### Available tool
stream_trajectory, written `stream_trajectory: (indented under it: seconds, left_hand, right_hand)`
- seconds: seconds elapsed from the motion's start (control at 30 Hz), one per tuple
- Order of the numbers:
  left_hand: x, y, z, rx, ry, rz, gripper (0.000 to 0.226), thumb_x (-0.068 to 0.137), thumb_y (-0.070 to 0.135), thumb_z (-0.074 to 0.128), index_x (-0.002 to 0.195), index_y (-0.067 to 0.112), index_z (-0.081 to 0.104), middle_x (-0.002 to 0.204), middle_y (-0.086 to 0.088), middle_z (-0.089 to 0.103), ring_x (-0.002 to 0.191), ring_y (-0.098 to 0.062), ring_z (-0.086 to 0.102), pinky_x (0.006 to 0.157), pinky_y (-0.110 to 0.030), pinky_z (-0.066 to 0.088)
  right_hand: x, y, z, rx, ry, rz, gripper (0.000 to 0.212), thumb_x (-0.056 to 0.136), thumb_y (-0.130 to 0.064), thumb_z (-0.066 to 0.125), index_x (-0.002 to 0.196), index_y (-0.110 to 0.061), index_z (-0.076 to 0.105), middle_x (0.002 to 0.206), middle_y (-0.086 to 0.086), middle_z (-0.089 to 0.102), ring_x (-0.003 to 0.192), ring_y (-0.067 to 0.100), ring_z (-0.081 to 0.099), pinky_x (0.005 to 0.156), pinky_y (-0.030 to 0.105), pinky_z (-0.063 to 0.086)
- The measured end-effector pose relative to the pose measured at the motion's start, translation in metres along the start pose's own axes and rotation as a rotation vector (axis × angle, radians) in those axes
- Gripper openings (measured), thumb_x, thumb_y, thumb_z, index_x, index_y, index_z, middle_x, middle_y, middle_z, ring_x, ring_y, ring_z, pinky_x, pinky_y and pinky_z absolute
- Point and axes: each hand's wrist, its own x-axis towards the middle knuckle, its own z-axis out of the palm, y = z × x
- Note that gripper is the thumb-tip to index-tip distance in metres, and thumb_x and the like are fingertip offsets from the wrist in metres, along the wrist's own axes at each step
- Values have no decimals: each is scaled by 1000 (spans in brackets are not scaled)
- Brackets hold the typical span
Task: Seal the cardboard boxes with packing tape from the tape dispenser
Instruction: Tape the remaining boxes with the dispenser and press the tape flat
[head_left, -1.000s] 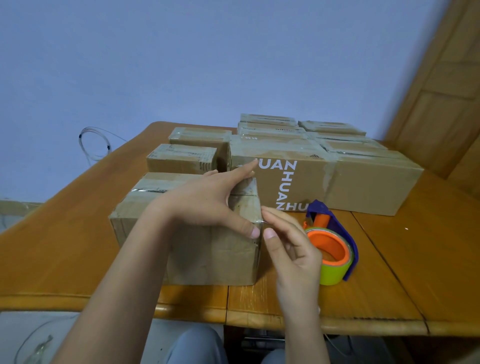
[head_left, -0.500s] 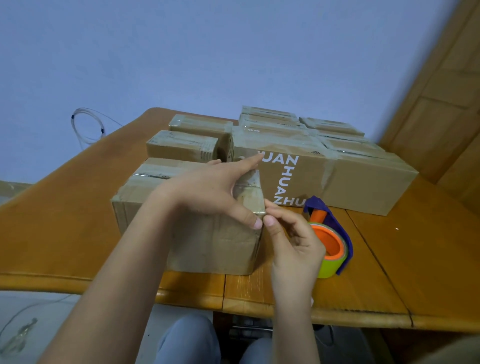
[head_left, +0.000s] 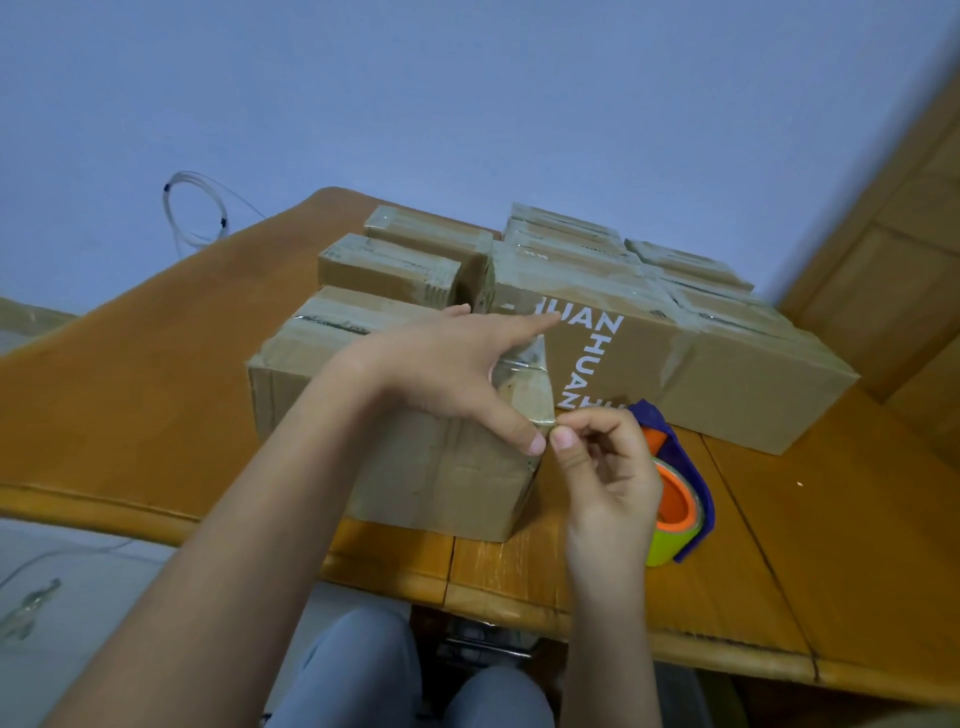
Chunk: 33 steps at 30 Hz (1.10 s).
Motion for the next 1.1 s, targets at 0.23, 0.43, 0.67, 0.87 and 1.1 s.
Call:
stream_trajectory:
  seconds: [0.23, 0.43, 0.67, 0.87, 1.1]
  left_hand:
    - [-2, 4, -1, 9, 26, 18, 110, 72, 56, 72, 153, 31, 3, 158, 15, 16, 143, 0, 14, 120, -39, 0]
    - [0, 3, -2, -4, 9, 43, 106, 75, 49, 73, 153, 28, 4, 159, 11, 17, 141, -3, 15, 110, -19, 9]
    - [6, -1, 0, 17, -17, 49, 107, 76, 50, 73, 153, 28, 2, 157, 6, 21, 141, -10, 19, 108, -19, 15]
    - [6, -1, -1, 16, -30, 61, 107, 77, 49, 73, 153, 30, 1, 157, 7, 21, 140, -9, 19, 109, -20, 16]
    - [6, -2, 1, 63, -40, 50, 117, 70, 60, 73, 153, 27, -3, 155, 3, 23, 137, -14, 21, 111, -24, 18]
  right_hand:
    - [5, 2, -6, 82, -97, 10, 27, 83, -7, 59, 78, -34, 63, 75, -16, 59, 75, 1, 53, 70, 14, 43]
    - [14, 16, 2, 307, -129, 130, 12, 74, -34, 77, 72, -33, 66, 74, -17, 56, 76, 2, 50, 72, 16, 41]
    - [35, 15, -12, 351, -378, 292, 31, 56, -47, 85, 68, -25, 66, 81, -11, 56, 81, 6, 52, 71, 19, 43]
    - [39, 12, -17, 267, -373, 331, 12, 66, -21, 78, 62, -24, 67, 81, -10, 60, 81, 7, 57, 73, 22, 46]
    - [53, 15, -15, 192, -338, 502, 43, 47, -6, 76, 83, -16, 54, 83, 1, 49, 85, 16, 45, 68, 23, 42]
